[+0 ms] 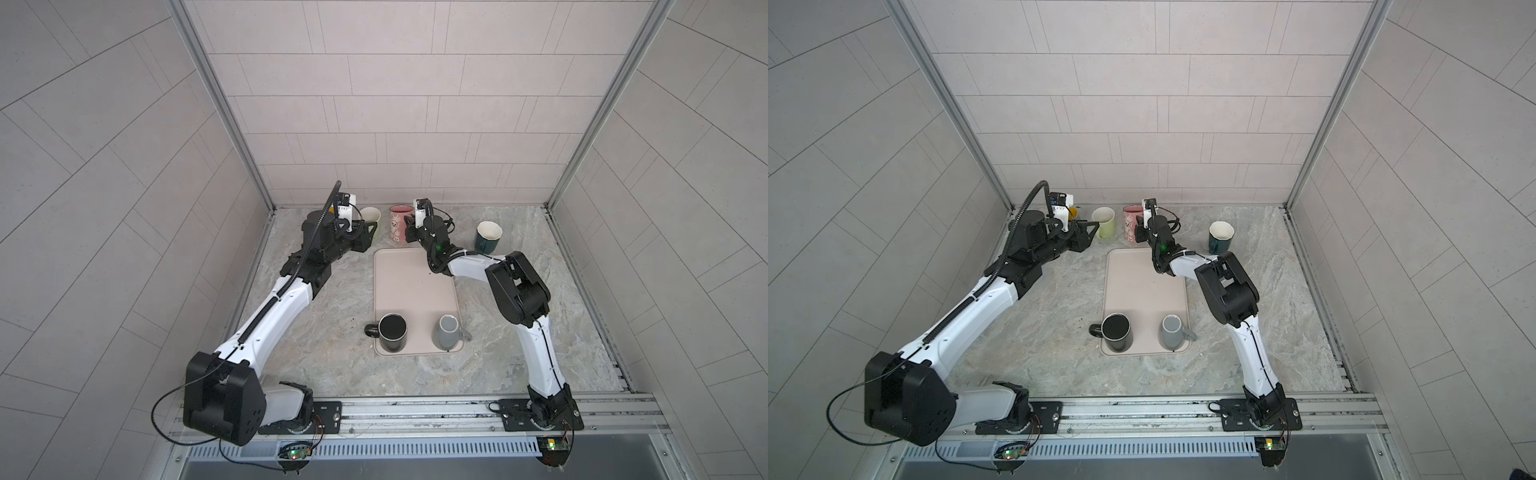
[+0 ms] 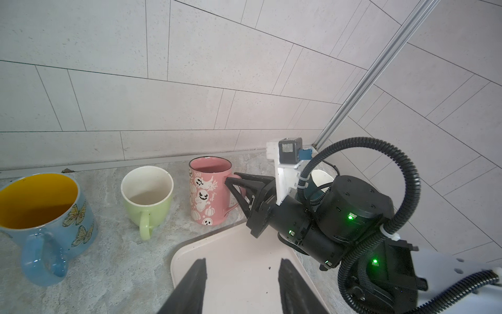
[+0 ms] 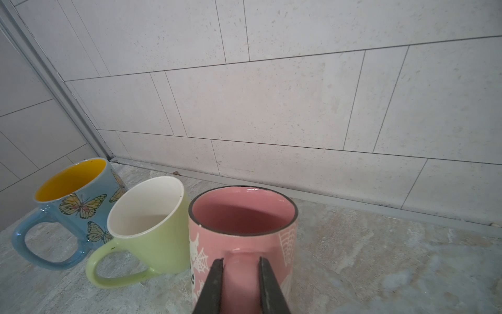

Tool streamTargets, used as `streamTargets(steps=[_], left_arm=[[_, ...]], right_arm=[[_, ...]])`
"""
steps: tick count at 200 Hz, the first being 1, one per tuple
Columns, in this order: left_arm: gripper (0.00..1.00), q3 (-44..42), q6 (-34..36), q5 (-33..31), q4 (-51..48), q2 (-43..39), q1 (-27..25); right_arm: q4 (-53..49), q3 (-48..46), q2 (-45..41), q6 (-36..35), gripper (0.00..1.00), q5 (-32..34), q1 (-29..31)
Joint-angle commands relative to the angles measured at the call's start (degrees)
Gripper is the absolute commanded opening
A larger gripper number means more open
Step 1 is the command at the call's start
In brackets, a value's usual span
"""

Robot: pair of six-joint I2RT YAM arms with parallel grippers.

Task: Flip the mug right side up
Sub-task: 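Lower the pink mug upright beside the light green mug with the right gripper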

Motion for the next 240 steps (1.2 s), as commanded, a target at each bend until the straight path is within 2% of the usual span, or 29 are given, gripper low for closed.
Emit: streamTargets(steps=[1, 122, 134, 163, 240], left_arm=[[0.49, 0.4, -0.5, 0.2, 1.5, -1.0, 0.4], [0.49, 0.4, -2.0, 2.7, 4.2, 1.9, 1.1], [0.49, 0.3, -2.2, 2.9, 4.5, 1.9, 1.1], [0.49, 0.0, -2.4, 3.4, 4.6, 1.7, 1.2], [0.49, -1.8, -2.7, 4.0, 4.6, -0.1, 1.3]], right_arm=[[9.7, 2.9, -0.3, -2.3, 0.0, 2.2, -0.1], [13.2, 0.0, 2.9, -1.8, 0.0, 1.9, 0.5], [13.5, -0.9, 2.7, -1.7, 0.07, 1.5, 0.4], [13.6, -2.4, 2.3, -1.9, 0.17, 1.2, 0.9], [13.2, -4.4, 1.6, -1.5, 0.27, 1.4, 1.5]])
